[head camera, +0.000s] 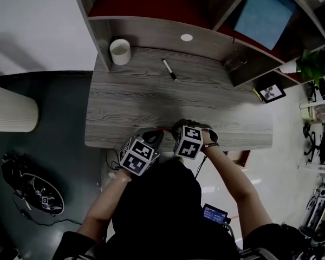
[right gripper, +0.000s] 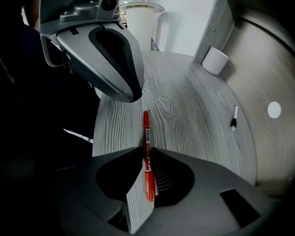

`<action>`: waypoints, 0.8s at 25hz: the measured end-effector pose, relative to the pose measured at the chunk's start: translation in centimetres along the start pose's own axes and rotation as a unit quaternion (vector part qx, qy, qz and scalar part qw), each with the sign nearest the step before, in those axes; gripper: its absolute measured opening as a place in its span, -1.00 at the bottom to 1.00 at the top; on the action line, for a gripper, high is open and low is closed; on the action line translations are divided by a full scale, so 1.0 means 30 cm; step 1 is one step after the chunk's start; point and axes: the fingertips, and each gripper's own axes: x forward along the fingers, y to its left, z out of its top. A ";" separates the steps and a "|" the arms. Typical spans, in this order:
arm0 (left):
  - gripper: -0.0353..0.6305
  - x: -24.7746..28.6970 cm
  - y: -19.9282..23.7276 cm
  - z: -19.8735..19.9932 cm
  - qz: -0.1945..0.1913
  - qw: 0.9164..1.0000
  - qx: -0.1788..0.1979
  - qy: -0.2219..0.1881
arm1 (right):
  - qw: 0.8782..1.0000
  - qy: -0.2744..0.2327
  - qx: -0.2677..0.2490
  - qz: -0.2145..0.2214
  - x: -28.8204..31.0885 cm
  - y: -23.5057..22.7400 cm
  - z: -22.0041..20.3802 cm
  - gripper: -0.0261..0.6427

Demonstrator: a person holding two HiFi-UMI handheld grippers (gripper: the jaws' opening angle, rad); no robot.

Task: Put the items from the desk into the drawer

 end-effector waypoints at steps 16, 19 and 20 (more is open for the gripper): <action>-0.81 0.023 0.024 0.019 -0.001 1.000 -0.013 0.005 | 0.995 -0.018 0.094 0.027 -0.021 -0.009 -0.022 -0.78; -0.82 0.037 0.000 0.041 -0.010 1.000 -0.005 0.006 | 0.993 -0.028 0.114 0.009 -0.053 -0.032 -0.058 -0.78; -0.82 0.045 -0.009 0.046 -0.015 1.000 -0.002 0.007 | 0.992 -0.032 0.126 0.000 -0.065 -0.043 -0.072 -0.78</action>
